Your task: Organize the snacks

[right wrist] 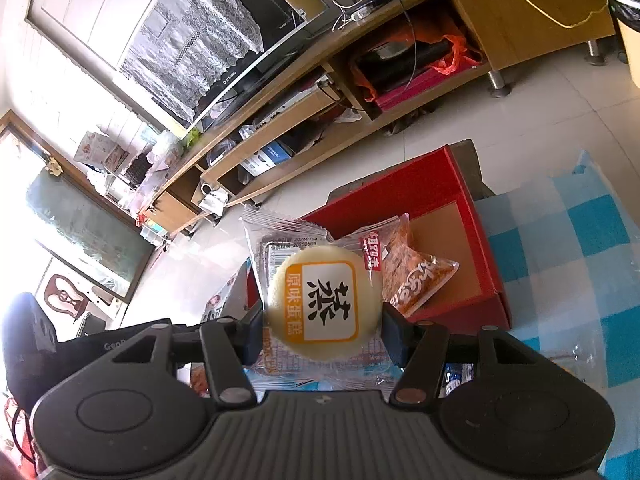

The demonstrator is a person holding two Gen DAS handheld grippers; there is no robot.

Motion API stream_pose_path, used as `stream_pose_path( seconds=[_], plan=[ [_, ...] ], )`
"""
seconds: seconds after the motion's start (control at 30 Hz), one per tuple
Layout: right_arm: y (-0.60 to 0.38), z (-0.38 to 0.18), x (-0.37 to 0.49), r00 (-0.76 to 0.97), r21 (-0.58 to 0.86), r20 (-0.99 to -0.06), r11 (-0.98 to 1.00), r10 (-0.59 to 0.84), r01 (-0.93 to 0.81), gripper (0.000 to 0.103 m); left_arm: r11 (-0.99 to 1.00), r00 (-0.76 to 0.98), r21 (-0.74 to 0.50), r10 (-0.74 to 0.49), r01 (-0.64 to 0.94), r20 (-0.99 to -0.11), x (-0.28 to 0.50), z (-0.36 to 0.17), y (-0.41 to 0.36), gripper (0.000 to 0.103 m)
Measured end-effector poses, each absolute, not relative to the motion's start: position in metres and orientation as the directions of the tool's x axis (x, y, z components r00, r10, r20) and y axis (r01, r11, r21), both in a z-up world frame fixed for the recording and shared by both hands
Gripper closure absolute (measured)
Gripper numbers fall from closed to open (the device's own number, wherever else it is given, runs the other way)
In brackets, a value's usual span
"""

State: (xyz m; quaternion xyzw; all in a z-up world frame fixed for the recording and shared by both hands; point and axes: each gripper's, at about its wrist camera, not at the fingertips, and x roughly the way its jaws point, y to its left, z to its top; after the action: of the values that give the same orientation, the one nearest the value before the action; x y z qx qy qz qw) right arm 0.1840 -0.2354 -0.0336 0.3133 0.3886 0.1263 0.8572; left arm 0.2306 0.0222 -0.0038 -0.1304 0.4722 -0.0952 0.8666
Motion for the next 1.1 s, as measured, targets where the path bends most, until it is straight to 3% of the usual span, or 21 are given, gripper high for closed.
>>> stream_pose_path(
  seconds=[0.97,1.1],
  plan=[
    [-0.23,-0.067,0.244,0.62,0.614,-0.639,0.787,0.455,0.056,0.048,0.974,0.498,-0.227,-0.192,-0.011,-0.846,0.286,-0.043,0.017,0.053],
    [-0.224,-0.069,0.247,0.61,0.584,-0.663,0.81,0.434,0.059,0.046,0.974,0.495,-0.227,-0.192,-0.012,-0.847,0.286,-0.043,0.017,0.046]
  ],
)
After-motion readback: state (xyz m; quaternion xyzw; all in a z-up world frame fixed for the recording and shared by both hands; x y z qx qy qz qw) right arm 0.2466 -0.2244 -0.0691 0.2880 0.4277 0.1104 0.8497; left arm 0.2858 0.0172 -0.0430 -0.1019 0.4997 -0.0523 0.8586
